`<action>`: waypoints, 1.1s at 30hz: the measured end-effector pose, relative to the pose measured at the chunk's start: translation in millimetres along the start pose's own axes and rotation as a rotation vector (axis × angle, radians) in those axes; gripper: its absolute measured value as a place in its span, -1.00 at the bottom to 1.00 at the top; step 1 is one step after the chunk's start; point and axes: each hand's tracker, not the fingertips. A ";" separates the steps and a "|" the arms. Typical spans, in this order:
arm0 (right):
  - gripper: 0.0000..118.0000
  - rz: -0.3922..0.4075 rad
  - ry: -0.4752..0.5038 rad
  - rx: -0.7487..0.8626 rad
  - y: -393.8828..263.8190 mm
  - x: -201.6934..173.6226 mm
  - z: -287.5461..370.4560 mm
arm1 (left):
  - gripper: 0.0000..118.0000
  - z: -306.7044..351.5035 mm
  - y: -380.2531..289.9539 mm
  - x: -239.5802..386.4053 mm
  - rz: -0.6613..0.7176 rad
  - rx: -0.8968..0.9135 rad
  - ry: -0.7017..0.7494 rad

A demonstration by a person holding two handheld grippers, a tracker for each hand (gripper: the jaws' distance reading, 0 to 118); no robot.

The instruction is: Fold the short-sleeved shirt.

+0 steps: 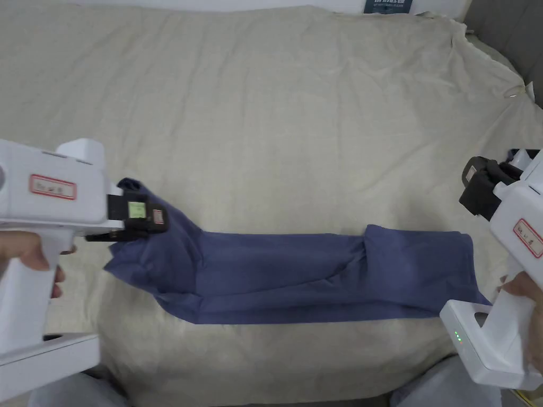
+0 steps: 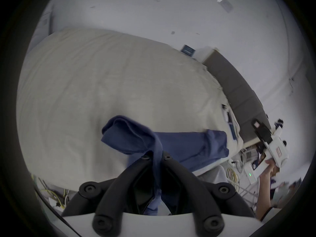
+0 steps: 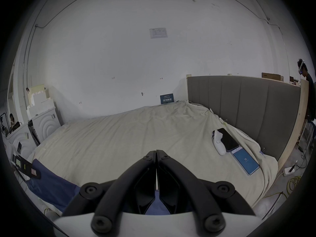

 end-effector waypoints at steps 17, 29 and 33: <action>-1.00 -0.043 -0.067 0.023 0.9 30.4 23.0 | -0.60 -231.3 -22.9 122.0 -0.097 -0.276 0.054; -1.00 -0.016 -0.047 0.022 10.6 24.0 17.0 | 0.70 -161.4 12.2 112.6 -0.060 -0.053 -0.087; -1.00 -0.010 -0.033 0.037 15.6 18.4 16.0 | -0.65 -134.3 -0.2 106.2 -0.213 0.166 0.151</action>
